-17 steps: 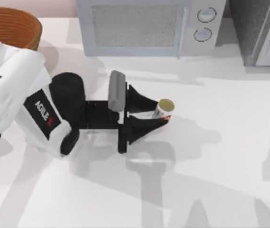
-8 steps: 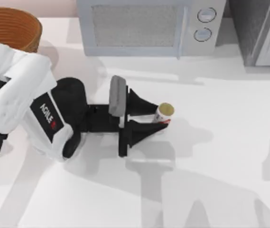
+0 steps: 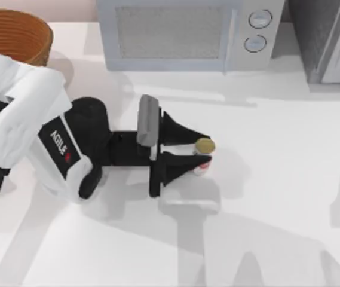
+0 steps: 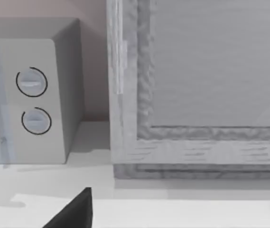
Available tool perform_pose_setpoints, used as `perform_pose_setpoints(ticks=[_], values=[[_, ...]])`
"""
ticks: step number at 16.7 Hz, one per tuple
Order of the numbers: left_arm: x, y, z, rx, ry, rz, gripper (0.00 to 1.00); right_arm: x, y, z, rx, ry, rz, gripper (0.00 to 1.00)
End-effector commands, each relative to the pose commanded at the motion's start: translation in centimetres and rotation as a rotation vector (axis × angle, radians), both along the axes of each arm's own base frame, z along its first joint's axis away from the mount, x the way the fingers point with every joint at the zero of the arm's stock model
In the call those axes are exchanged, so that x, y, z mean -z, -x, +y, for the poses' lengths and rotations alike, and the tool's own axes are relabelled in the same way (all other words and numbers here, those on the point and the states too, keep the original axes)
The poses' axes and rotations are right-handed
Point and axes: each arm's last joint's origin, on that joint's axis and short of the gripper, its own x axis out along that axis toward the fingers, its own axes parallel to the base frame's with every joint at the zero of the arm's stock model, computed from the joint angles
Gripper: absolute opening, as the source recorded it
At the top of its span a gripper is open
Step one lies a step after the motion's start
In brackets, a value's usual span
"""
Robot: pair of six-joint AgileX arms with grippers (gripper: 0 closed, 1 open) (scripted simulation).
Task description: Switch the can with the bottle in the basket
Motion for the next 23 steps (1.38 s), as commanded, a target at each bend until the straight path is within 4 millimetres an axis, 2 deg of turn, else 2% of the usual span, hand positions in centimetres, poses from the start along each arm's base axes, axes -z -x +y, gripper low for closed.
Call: perform_pose_setpoints(ticks=[5,6,15,17,20,23], values=[[0.0,0.0,0.0,0.0,0.0,0.0,0.98,0.0,0.0,0.0,0.0,0.0,0.0,1.0],[0.0,0.0,0.0,0.0,0.0,0.0,1.0,0.0,0.0,0.0,0.0,0.0,0.0,1.0],[0.0,0.0,0.0,0.0,0.0,0.0,1.0,0.0,0.0,0.0,0.0,0.0,0.0,1.0],[-0.5,0.0,0.6,-0.034,-0.008,0.023,1.0,0.0,0.0,0.0,0.0,0.0,0.0,1.0],[-3.0,-0.1,2.4,-0.153,-0.027,0.076,1.0,0.0,0.0,0.0,0.0,0.0,0.0,1.0],[-7.6,0.6,5.0,-0.325,-0.041,0.106,1.0,0.0,0.0,0.0,0.0,0.0,0.0,1.0]])
